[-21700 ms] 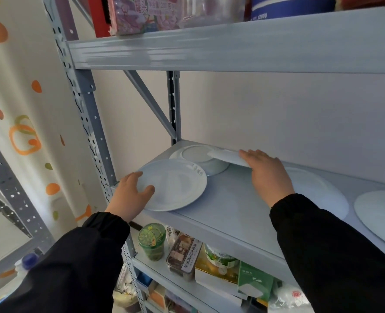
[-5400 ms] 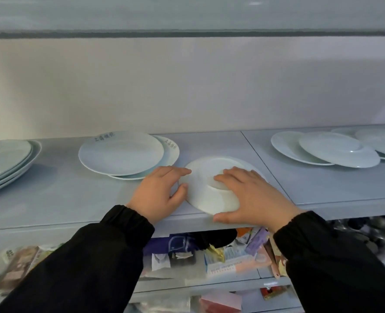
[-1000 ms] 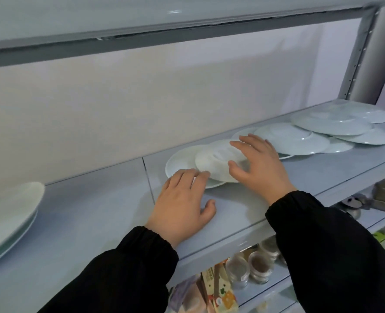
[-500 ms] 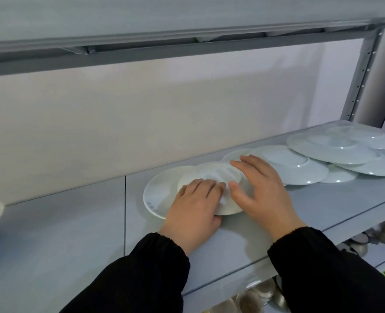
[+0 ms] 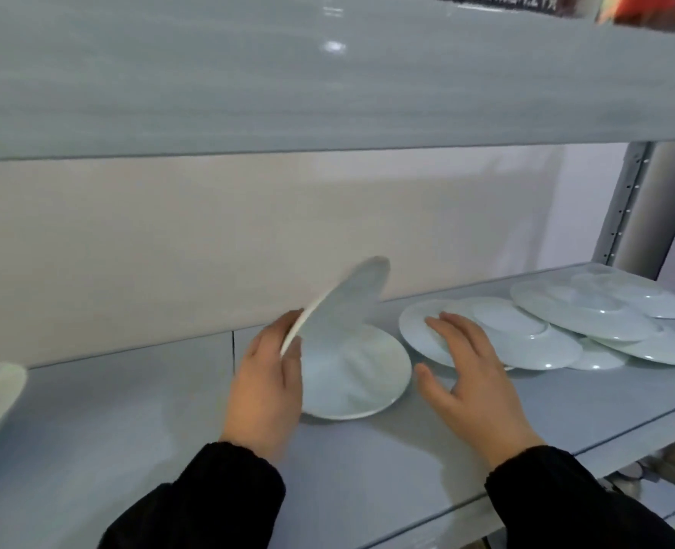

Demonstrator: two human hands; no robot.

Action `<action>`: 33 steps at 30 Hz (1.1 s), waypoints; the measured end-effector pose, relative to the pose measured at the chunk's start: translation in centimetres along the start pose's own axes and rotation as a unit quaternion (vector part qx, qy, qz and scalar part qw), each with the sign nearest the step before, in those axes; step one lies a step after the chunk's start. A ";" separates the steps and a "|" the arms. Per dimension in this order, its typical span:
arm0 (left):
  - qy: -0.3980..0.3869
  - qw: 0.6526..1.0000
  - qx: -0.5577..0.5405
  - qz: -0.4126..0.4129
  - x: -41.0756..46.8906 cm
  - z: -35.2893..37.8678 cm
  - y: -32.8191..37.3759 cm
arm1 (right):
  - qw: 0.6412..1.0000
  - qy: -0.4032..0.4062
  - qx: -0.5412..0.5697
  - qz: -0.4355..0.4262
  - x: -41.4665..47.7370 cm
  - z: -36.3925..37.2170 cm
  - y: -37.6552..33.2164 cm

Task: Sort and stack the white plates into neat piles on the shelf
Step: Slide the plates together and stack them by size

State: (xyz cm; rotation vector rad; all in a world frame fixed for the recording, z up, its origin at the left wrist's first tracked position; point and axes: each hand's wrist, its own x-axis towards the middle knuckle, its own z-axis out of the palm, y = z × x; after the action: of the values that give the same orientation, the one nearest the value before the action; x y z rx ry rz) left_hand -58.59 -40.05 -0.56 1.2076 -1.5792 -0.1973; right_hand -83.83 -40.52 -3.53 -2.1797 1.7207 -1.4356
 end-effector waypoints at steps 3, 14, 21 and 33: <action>0.068 0.993 -0.054 -0.076 0.3 -3.7 -1.4 | 0.998 -0.037 -0.032 -0.034 -0.1 0.8 -0.3; 0.103 0.920 -0.146 -0.349 -1.2 -14.5 -8.6 | 0.994 -0.071 -0.018 -0.076 -1.0 4.7 -5.2; -0.038 0.945 0.006 -0.326 -2.0 -14.7 -7.9 | 0.994 -0.078 -0.007 -0.082 -1.6 6.0 -6.5; -0.062 0.959 0.077 -0.267 -1.9 -14.4 -8.8 | 0.989 -0.118 -0.036 -0.085 -1.7 6.1 -5.5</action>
State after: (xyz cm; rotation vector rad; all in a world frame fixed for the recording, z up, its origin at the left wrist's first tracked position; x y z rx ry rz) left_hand -42.05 -36.44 -1.81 1.7614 -1.3595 -0.5132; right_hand -75.68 -40.04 -5.33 -2.4700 1.5650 -1.1010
